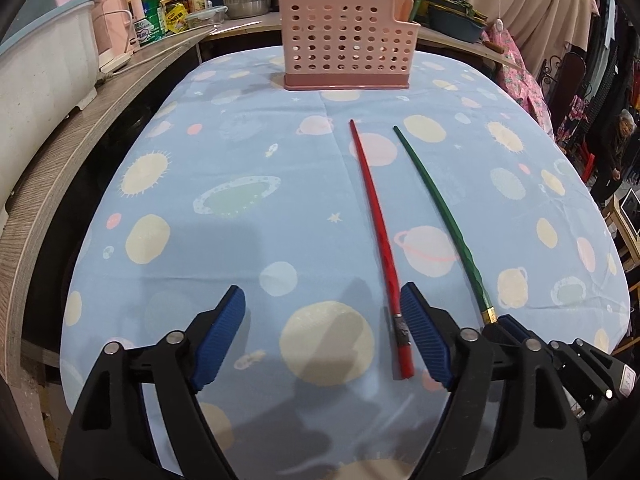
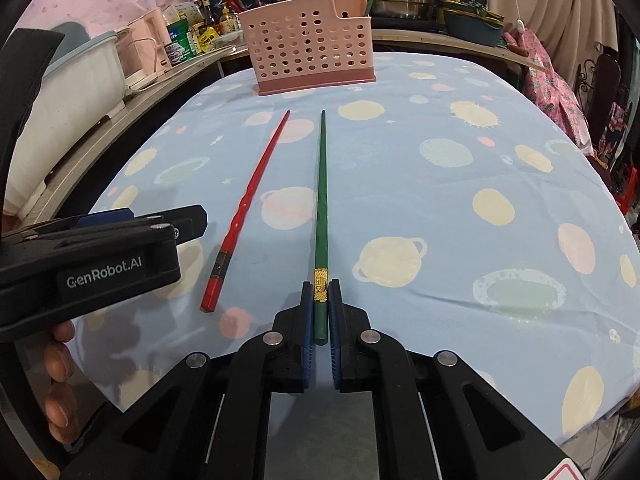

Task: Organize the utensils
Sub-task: 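Close the left tool on the red chopstick, then lift both held chopsticks and lower them into the pink holder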

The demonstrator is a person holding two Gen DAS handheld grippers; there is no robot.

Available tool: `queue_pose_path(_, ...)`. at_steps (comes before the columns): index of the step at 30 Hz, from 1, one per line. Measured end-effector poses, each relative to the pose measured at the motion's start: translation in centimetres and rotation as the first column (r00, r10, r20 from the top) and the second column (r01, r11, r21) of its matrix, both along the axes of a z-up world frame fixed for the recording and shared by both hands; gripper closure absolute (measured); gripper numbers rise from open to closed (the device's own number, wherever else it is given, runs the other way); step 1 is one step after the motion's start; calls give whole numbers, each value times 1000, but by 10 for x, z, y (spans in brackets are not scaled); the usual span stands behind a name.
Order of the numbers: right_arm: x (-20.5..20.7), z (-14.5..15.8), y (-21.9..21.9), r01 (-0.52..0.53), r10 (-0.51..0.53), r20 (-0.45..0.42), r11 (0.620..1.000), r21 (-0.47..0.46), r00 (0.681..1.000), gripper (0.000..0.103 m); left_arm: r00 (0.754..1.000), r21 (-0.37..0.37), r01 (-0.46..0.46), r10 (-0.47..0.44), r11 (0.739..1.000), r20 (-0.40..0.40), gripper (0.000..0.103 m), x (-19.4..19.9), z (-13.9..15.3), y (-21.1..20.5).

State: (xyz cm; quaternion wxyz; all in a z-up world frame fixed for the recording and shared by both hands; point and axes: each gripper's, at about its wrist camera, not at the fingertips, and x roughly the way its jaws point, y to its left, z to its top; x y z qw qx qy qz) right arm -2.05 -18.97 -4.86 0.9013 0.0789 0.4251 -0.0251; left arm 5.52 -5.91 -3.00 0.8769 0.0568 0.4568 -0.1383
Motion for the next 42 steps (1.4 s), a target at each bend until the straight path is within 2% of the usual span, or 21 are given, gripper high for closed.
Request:
queue_pose_path(6, -10, 0, -14, 28, -28, -3, 999, 40, 1000, 96, 1000, 7, 23, -23, 1000, -10, 25, -7, -5, -9)
queue_pose_path(14, -15, 0, -13, 30, -30, -6, 999, 33, 1000, 96, 999, 18, 28, -28, 999, -34, 26, -9, -15, -13)
queue_pose_path(17, -15, 0, -13, 32, -32, -5, 999, 32, 999, 96, 998, 16, 30, -29, 999, -48, 27, -9, -19, -13)
queue_pose_path(19, -15, -1, -13, 32, -32, -5, 999, 31, 999, 96, 998, 19, 29, -28, 999, -59, 32, -9, -22, -12)
queue_pose_path(26, -16, -1, -13, 32, -32, -5, 999, 26, 999, 96, 998, 33, 31, -30, 999, -49, 36, -12, -22, -13)
queue_pose_path(32, -16, -1, -13, 33, -33, -5, 999, 26, 999, 96, 998, 31, 36, -35, 999, -46, 47, -14, -21, -13)
queue_pose_path(42, -18, -1, -11, 31, -31, -5, 999, 23, 1000, 96, 996, -15, 40, -41, 999, -76, 96, -13, -18, -9)
